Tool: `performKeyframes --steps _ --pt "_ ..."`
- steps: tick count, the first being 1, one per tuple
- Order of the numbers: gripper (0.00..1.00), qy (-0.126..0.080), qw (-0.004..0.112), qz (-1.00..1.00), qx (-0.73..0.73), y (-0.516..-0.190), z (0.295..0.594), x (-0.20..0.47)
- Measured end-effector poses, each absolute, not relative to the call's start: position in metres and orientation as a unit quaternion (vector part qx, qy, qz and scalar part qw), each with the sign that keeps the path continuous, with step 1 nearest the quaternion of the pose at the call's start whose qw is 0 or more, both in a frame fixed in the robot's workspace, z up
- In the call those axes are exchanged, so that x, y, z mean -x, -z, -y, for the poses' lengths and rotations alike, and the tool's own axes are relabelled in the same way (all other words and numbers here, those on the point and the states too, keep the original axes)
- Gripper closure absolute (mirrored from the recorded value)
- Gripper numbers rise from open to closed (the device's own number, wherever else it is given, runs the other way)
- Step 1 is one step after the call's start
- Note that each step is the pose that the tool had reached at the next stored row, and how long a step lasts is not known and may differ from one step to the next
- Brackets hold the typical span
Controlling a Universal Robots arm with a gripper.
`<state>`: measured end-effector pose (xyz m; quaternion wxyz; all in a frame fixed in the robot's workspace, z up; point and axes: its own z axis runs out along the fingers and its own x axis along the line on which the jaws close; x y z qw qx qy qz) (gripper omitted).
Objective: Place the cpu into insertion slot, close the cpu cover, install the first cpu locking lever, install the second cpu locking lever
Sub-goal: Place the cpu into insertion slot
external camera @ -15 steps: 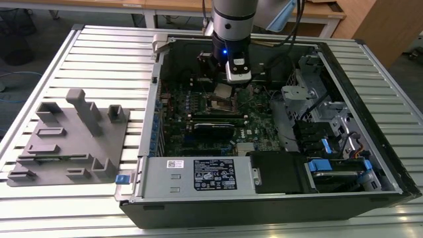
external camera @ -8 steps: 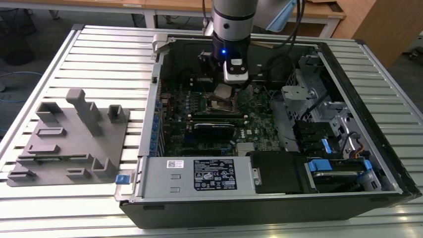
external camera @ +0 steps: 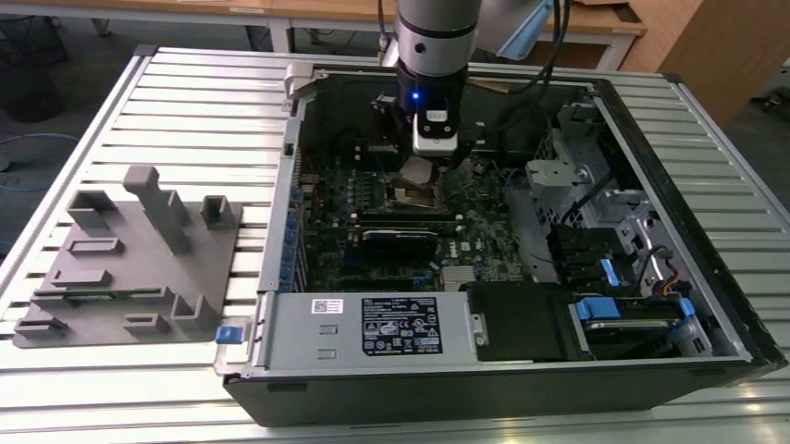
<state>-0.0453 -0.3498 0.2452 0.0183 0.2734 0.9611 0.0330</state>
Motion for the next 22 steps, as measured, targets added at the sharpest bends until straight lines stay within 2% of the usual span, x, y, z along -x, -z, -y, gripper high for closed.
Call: performKeyframes --steps 22 --pt "0.46 -0.032 0.02 -0.946 -0.321 -0.2447 0.3497 0.0453"
